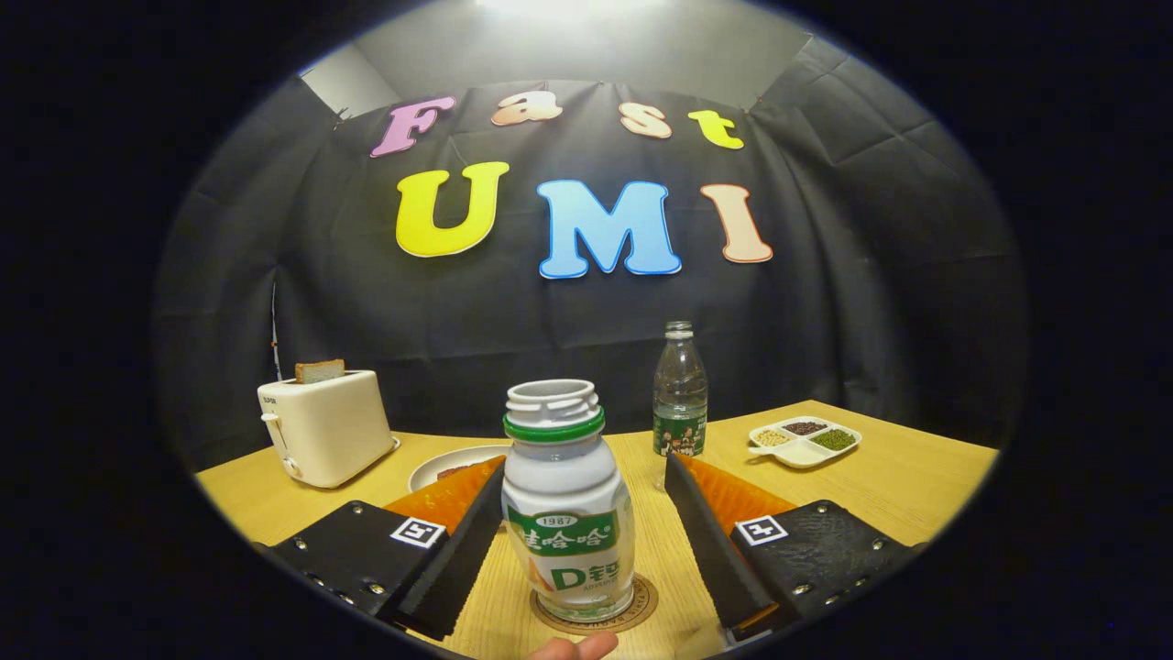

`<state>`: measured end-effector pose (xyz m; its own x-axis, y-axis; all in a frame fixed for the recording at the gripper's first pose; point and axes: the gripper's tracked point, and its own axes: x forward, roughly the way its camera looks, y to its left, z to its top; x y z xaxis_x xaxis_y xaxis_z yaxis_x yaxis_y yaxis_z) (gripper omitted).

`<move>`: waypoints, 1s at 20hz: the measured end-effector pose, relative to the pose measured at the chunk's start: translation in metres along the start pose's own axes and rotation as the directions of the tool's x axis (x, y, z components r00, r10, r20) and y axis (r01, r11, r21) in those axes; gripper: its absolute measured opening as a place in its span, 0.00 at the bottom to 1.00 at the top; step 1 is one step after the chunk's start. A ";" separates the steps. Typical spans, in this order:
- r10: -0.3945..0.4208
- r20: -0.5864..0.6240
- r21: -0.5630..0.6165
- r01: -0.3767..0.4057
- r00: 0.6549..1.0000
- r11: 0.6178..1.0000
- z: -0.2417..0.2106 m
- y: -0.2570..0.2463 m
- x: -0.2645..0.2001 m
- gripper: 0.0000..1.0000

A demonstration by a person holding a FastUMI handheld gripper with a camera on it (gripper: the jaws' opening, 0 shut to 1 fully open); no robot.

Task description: Take the bottle from table, then pour the juice into the cup, finally place the bottle on the coaster

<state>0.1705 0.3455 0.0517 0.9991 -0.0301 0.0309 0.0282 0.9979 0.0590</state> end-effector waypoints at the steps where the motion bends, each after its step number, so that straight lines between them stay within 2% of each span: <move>1: 0.005 0.006 0.005 -0.005 1.000 1.000 0.003 0.001 -0.001 0.99; 12: 0.053 0.123 0.048 -0.059 0.991 0.997 0.083 0.008 -0.046 0.99; 17: 0.016 0.148 0.063 -0.026 0.989 0.998 0.116 -0.025 -0.082 0.99; 20: 0.006 0.140 0.050 -0.013 0.990 0.999 0.121 -0.054 -0.101 0.99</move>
<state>0.0644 0.2877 0.1659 0.9848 -0.0319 0.1709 0.0134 0.9941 0.1080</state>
